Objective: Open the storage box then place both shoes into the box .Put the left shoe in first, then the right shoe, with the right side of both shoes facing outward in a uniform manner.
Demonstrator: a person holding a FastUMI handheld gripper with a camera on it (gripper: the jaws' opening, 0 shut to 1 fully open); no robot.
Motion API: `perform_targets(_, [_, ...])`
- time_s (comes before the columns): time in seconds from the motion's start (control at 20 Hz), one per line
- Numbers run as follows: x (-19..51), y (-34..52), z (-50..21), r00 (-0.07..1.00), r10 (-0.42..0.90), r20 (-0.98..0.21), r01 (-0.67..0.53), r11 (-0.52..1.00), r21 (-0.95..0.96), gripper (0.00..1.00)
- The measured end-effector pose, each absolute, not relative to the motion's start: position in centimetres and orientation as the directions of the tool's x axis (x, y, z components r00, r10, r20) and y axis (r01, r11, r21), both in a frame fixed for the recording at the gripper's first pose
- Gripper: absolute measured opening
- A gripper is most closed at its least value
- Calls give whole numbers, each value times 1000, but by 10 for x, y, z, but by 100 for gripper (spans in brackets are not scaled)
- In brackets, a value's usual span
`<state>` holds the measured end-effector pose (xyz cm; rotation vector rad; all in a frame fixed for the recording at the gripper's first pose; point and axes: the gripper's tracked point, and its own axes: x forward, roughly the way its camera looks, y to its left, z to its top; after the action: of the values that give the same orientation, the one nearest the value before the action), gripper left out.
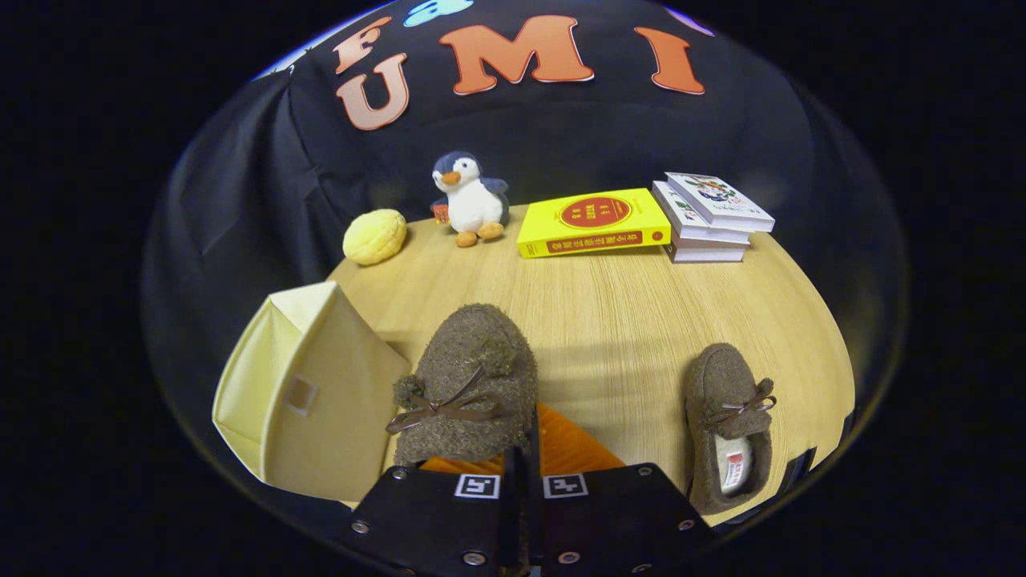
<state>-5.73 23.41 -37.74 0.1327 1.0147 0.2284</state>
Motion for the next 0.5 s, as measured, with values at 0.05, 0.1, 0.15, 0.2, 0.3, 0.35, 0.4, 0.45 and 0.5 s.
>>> perform_targets(0.05, [-54, 239, -361, 523, 249, -815, -125, 968, 216, 5])
perform_targets(0.1, [-51, 247, -346, 540, 246, -805, -124, 969, 213, 5])
perform_targets(0.15, [-48, 255, -332, 548, 248, -799, -129, 969, 212, 5])
perform_targets(0.2, [-46, 266, -320, 551, 255, -795, -134, 967, 218, 5])
perform_targets(0.3, [-45, 296, -297, 550, 288, -784, -149, 957, 247, 5])
perform_targets(0.35, [-44, 312, -286, 547, 306, -779, -160, 952, 261, 5])
perform_targets(0.4, [-44, 329, -278, 543, 320, -777, -174, 947, 269, 5])
perform_targets(0.45, [-44, 346, -272, 539, 332, -774, -191, 943, 272, 5])
perform_targets(0.5, [-45, 363, -267, 534, 343, -773, -207, 939, 274, 5])
